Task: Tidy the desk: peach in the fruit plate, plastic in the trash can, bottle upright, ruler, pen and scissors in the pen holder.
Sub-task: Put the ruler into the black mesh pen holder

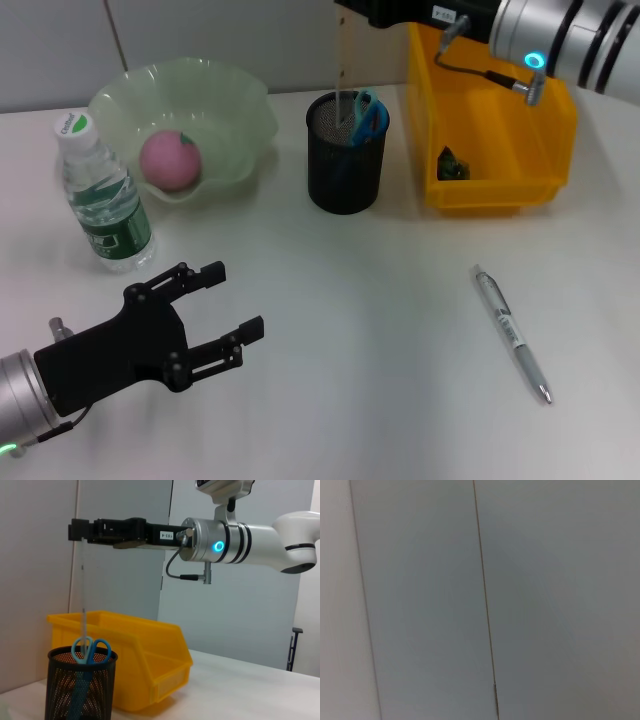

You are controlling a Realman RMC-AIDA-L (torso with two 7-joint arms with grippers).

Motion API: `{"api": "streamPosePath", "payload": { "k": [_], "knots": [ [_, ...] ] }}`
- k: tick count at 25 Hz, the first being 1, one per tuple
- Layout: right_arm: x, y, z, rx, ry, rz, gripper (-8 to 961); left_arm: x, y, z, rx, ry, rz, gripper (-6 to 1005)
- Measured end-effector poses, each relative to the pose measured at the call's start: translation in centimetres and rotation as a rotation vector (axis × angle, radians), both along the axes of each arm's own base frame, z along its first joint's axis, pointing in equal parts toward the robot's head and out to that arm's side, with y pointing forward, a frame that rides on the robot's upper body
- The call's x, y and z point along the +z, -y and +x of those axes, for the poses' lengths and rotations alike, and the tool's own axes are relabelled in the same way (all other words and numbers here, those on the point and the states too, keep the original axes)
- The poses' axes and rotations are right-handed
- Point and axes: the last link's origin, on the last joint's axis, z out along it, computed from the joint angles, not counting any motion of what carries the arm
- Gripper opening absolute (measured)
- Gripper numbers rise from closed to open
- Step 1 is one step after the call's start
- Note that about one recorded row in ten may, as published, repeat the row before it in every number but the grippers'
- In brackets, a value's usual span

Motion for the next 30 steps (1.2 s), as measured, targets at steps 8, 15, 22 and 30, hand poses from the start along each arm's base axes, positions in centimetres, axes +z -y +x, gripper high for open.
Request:
{"api": "streamPosePath", "payload": {
  "k": [8, 15, 22, 30],
  "knots": [
    [-2.0, -0.5, 0.2, -0.022, 0.034, 0.003, 383, -0.1, 0.3, -0.2, 0.016, 0.008, -0.006, 809],
    [-3.4, -0.5, 0.8, -0.057, 0.065, -0.013, 384, -0.3, 0.6, -0.5, 0.030, 0.007, -0.013, 809],
    [-3.6, -0.6, 1.2, -0.081, 0.076, -0.008, 385, -0.1, 0.5, -0.7, 0.039, 0.013, 0.001, 808],
    [-4.4, -0.2, 1.3, -0.060, 0.124, -0.033, 396, 0.0, 0.6, -0.7, 0.031, 0.013, 0.011, 808]
  ]
}}
